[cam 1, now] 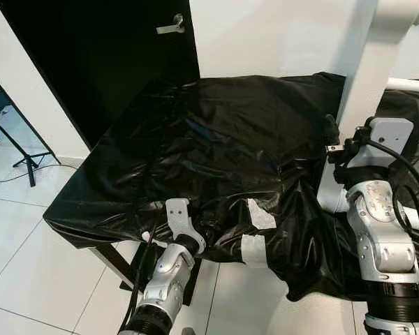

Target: Building children table

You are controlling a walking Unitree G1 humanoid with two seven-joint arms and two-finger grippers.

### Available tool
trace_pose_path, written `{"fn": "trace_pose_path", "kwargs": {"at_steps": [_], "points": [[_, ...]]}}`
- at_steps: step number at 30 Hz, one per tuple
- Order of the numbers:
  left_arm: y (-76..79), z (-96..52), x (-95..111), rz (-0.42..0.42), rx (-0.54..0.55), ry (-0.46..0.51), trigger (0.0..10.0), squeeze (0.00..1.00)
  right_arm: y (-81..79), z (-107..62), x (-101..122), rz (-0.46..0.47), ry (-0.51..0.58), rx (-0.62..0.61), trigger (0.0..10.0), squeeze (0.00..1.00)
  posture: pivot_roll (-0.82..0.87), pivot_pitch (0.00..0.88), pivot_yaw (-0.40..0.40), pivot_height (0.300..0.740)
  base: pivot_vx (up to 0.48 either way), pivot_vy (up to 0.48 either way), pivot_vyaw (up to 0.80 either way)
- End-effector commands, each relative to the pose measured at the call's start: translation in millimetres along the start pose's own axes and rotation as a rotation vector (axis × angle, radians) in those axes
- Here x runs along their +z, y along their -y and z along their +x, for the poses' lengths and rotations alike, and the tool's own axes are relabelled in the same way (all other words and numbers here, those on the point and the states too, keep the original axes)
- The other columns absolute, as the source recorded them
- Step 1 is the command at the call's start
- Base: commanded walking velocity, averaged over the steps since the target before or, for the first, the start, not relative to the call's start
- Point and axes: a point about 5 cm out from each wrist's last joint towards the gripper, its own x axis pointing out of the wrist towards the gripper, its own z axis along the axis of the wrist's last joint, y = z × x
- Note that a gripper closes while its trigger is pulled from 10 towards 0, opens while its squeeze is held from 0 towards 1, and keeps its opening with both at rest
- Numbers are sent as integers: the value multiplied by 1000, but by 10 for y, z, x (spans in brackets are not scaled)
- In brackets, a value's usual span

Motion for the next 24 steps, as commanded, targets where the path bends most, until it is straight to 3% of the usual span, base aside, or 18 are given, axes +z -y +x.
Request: {"fn": "trace_pose_path", "kwargs": {"at_steps": [1,4,6,7,8,11,16,24], "points": [[172,-45,-134,-12,-308,-70,10000,0,-185,-75,-352,165,-207,74,0,0,29,0,90,740,0,0,0],[172,-44,-132,-11,-308,-69,10000,0,-250,-113,-432,244,-267,112,0,0,29,0,89,740,0,0,0],[172,-44,-132,-11,-308,-69,10000,0,-250,-113,-432,244,-267,112,0,0,29,0,89,740,0,0,0],[173,-41,-128,-11,-308,-67,10000,0,-313,-155,-497,295,-319,155,7216,0,28,0,90,740,0,0,0],[175,-36,-123,-10,-308,-65,10000,0,-365,-196,-549,344,-362,191,10000,0,28,0,89,740,0,0,0],[178,-26,-113,-9,-309,-62,10000,0,-433,-256,-596,376,-407,252,10000,0,27,0,90,740,0,0,0],[185,-15,-106,2,-311,-60,10000,0,-413,-261,-626,385,-428,264,10000,0,24,0,94,740,0,0,0],[171,18,-28,25,-297,-22,10000,0,-530,-345,-571,545,-457,479,10000,0,34,0,96,740,0,0,0]]}}
